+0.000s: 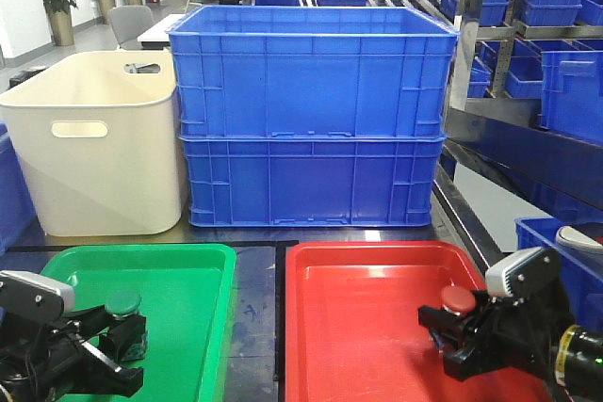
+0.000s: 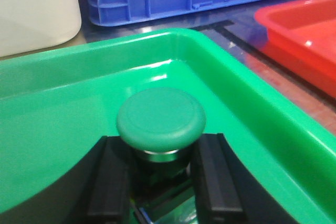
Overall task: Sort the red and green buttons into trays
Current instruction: 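Lower the green button into the green tray and red into the red tray, then open both grippers to release the buttons and lift away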
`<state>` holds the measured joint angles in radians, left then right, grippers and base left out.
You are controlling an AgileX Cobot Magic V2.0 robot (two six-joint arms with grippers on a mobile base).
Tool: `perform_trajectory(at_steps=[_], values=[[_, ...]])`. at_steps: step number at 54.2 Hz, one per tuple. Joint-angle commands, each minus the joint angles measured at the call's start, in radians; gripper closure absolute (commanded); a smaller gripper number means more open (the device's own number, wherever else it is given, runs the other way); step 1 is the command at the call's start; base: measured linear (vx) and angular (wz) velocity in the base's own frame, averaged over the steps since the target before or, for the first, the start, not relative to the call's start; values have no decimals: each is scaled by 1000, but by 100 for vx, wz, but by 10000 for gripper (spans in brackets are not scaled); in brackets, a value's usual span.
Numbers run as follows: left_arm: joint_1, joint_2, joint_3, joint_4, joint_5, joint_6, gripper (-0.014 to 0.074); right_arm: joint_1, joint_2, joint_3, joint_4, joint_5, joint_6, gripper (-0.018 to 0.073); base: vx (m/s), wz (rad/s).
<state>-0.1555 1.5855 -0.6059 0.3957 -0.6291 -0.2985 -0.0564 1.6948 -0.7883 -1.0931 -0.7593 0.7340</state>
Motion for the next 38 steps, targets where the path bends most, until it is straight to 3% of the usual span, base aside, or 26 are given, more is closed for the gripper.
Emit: perform_trajectory(at_steps=[1,9,21,29,38], values=[[-6,-31,-32,-17,-91,-22,531,-4,-21,-31,29,-68,-13,391,0,0],[-6,-31,-32,-17,-91,-22,401,-4,-21,-31,27,-75,-13,214,0,0],[-6,-31,-32,-17,-91,-40,122,-4,-21,-31,27,-85,-8,-23,0,0],[-6,-58,-32,-17,-89,-40,22,-4,-38,-31,29,-116,-8,-53,0,0],[-5,-146,-32,-16,-69,-40,13,-4,-110,-31,30,-115,-5,-26,0,0]])
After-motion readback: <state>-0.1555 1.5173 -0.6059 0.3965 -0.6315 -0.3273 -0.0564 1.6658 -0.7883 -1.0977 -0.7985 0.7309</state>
